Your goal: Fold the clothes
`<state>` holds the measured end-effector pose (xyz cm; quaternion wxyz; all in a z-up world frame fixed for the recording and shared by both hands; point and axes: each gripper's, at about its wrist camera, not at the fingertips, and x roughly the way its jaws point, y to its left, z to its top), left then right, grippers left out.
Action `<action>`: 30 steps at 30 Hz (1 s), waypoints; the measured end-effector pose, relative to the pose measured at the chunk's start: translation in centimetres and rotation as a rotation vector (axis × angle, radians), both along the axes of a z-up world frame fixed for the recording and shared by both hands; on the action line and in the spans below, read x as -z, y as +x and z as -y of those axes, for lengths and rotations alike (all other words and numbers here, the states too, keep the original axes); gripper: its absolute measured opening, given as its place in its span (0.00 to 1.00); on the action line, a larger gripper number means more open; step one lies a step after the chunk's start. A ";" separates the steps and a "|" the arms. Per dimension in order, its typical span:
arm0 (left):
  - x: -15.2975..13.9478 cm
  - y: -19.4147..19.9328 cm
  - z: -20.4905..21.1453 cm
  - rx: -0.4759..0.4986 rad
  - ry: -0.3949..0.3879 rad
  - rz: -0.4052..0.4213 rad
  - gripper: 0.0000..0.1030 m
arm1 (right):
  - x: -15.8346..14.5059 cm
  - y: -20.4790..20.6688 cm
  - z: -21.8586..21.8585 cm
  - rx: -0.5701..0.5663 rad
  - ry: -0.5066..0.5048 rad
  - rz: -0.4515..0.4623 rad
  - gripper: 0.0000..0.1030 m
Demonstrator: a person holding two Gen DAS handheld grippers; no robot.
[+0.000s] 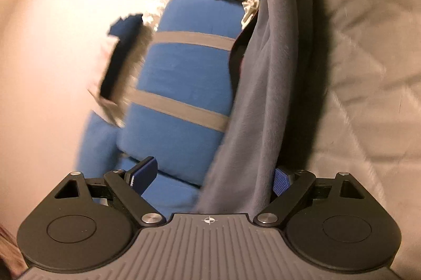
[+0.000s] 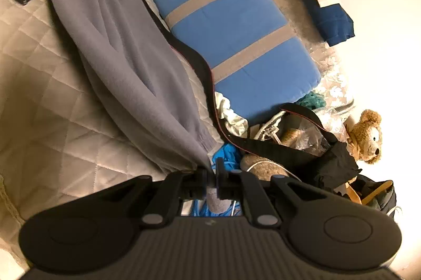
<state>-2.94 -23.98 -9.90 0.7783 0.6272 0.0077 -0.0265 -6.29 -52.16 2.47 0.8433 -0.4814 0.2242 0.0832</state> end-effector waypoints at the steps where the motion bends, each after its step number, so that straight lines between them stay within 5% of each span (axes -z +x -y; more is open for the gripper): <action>1: 0.3 -0.1 0.0 -0.005 0.040 0.017 0.84 | 0.2 -0.2 0.0 -0.005 0.001 -0.003 0.06; 3: 0.7 -0.2 -0.1 -0.013 0.099 0.016 0.77 | 0.6 -0.7 0.1 -0.008 0.015 -0.011 0.06; 5: 0.8 -0.1 -0.2 -0.017 0.129 -0.022 0.55 | 1.0 -1.1 0.1 -0.012 0.020 -0.008 0.06; 7: 1.3 0.1 -0.3 -0.057 0.195 -0.085 0.06 | 1.6 -1.6 0.2 -0.016 0.023 -0.010 0.06; 8: 1.3 -0.1 -0.7 -0.062 0.205 -0.100 0.03 | 1.9 -1.8 0.2 -0.017 0.024 -0.011 0.06; 15: -0.7 -2.8 -2.2 -0.032 0.235 -0.165 0.02 | 4.9 -3.4 0.4 -0.027 -0.024 -0.058 0.05; 30: -3.7 -6.5 -2.9 0.014 0.014 -0.433 0.02 | 7.8 -3.5 -0.7 0.068 -0.172 -0.137 0.05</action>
